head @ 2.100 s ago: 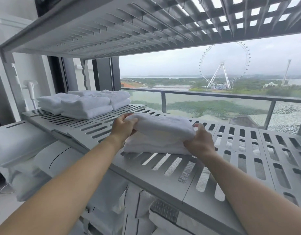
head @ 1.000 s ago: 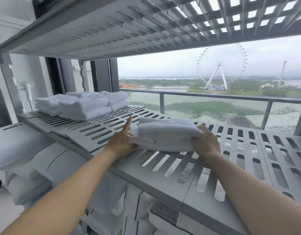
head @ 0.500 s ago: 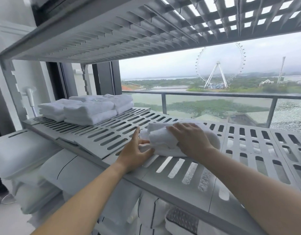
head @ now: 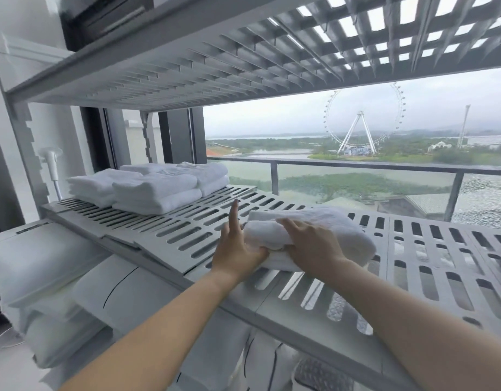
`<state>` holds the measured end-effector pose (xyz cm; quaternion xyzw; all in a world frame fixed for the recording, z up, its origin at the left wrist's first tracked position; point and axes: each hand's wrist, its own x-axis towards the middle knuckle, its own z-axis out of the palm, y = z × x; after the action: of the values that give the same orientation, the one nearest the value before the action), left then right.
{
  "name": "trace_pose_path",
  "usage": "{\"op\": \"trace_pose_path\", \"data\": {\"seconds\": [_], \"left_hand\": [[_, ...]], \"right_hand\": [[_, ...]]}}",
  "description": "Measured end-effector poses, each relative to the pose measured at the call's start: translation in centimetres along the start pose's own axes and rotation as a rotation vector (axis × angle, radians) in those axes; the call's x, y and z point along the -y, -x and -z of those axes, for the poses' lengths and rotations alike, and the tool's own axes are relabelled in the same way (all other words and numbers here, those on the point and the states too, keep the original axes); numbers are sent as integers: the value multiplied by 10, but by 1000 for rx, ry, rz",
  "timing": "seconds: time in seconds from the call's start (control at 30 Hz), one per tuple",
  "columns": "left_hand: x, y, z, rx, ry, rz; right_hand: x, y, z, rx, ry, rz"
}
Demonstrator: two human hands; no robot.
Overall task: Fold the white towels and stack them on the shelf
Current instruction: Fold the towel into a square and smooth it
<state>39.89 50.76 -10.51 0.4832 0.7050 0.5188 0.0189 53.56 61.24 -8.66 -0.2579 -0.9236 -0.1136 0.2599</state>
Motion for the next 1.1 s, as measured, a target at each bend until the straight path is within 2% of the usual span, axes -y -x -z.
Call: {"op": "trace_pose_path", "data": {"seconds": [0.1, 0.2, 0.27, 0.33, 0.4, 0.47, 0.6, 0.8, 0.87, 0.93, 1.03, 1.1], "left_hand": [[-10, -5, 1, -36, -341, -177], [-22, -13, -2, -99, -827, -496], [-25, -16, -4, -107, -962, -686], [-26, -14, -3, -125, -1003, -724], [-25, -13, -1, -83, -1013, -679], [-22, -17, 2, -25, -962, -624], [-15, -25, 11, 20, -912, -622], [-3, -20, 16, 143, -946, -526], [-2, -16, 15, 133, -945, -540], [-4, -12, 17, 59, -931, -621], [-10, -8, 19, -110, -885, -906], [-15, -8, 15, -155, -979, -1043]], "right_hand": [[-9, 4, 1, -72, -68, -19], [-14, 8, 1, -93, -82, -11], [-16, 10, 3, -100, -84, 17], [-20, 11, 7, -122, -59, 50], [-29, 11, 10, -129, 10, 37], [-40, 12, 12, -66, 53, -55], [-61, 20, 14, -9, 36, -219], [-65, 22, 8, 31, -49, -179], [-65, 24, 7, 21, -79, -153], [-66, 27, 8, -7, -116, -148], [-64, 29, 7, -101, -150, -101], [-62, 29, 7, -142, -151, -60]]}}
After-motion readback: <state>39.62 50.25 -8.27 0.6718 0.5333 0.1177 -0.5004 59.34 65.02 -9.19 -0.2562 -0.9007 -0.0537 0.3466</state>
